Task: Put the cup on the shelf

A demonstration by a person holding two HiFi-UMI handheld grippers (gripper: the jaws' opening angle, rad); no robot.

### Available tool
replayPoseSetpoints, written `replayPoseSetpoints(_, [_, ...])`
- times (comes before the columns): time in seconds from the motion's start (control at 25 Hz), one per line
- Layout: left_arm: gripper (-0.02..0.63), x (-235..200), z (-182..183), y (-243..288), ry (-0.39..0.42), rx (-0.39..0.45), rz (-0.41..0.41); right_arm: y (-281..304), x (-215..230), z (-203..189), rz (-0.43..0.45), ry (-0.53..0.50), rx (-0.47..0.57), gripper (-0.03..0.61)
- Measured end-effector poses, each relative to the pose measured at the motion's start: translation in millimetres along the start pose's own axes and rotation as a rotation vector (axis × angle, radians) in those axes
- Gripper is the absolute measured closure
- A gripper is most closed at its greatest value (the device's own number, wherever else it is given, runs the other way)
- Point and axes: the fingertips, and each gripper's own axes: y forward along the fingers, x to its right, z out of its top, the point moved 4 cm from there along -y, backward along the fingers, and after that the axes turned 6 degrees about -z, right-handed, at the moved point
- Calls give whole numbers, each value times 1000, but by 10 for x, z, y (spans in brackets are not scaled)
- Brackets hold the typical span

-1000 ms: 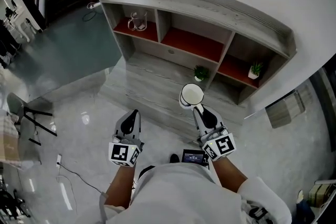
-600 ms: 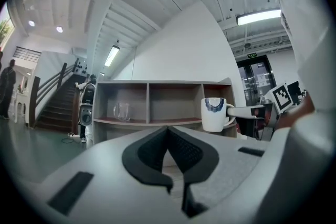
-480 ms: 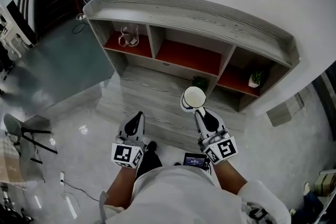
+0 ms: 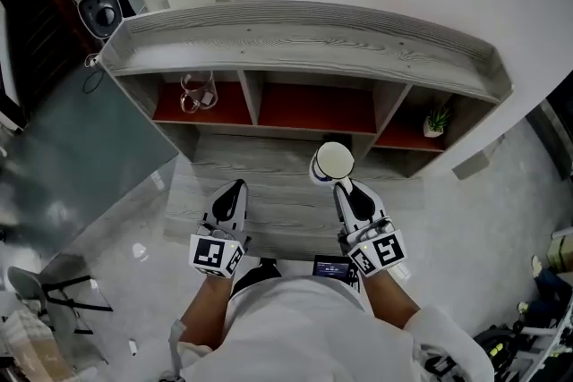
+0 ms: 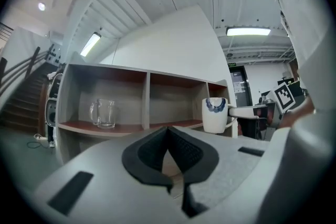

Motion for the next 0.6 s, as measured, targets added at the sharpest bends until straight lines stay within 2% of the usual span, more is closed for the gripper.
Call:
replayPoseSetpoints(0.24, [607,-343,-2,136,-13,13,-91,186,-169,24,-97,-26,15,503])
replayPoseSetpoints(0.6, [607,-508,-105,232,-26,14,-232,410,-304,120,-224,-85,46,503])
